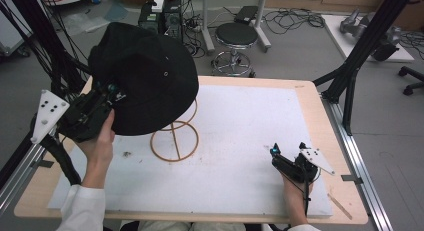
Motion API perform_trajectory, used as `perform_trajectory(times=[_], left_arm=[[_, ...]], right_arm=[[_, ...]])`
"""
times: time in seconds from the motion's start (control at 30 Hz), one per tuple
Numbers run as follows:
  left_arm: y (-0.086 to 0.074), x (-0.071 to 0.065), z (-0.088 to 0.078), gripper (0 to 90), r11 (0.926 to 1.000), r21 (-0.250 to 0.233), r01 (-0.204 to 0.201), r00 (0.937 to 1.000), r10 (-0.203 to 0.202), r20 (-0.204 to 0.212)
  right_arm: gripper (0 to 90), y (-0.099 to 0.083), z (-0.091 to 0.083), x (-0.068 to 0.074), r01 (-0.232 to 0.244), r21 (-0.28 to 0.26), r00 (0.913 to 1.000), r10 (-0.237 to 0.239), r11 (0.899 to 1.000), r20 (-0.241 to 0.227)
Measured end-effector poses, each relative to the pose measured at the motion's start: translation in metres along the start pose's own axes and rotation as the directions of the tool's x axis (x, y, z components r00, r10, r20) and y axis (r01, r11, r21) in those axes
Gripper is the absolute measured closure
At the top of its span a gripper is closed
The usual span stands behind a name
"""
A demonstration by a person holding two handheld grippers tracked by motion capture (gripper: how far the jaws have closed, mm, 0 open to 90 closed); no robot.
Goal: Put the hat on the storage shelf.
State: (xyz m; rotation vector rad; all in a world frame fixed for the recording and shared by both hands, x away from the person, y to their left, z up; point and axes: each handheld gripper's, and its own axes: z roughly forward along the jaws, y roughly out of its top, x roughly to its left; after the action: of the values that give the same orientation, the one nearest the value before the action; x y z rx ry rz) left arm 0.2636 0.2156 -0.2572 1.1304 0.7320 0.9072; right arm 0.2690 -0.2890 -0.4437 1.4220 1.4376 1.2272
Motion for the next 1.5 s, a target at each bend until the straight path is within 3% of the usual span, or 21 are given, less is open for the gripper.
perform_trajectory(times=[0.27, 0.57, 0.9, 1.1, 1.5], left_arm=[[-0.007, -0.015, 0.013, 85.8, 0.9978, 0.063, -0.021, 0.9974, 0.017, 0.070], [-0.014, -0.026, 0.025, 85.8, 0.9861, 0.164, -0.029, 0.9944, 0.012, 0.105], [-0.021, -0.028, 0.032, 85.8, 0.9521, 0.300, -0.058, 0.9893, 0.015, 0.145], [-0.025, -0.028, 0.034, 85.6, 0.9378, 0.340, -0.071, 0.9877, 0.019, 0.155], [-0.033, -0.022, 0.031, 85.2, 0.9315, 0.361, -0.048, 0.9902, -0.003, 0.140]], right_arm=[[6.6, 0.001, -0.001, 0.003, 0.009, -0.005, 1.0000, -0.009, 1.000, 0.001], [6.8, 0.001, -0.002, 0.003, 0.023, -0.005, 0.9997, -0.023, 1.000, -0.001], [6.8, 0.001, -0.002, 0.003, 0.023, -0.006, 0.9997, -0.023, 1.000, -0.004], [6.8, 0.001, -0.001, 0.003, 0.025, -0.009, 0.9997, -0.025, 1.000, -0.005], [6.8, 0.001, -0.001, 0.003, 0.028, -0.010, 0.9996, -0.028, 1.000, -0.004]])
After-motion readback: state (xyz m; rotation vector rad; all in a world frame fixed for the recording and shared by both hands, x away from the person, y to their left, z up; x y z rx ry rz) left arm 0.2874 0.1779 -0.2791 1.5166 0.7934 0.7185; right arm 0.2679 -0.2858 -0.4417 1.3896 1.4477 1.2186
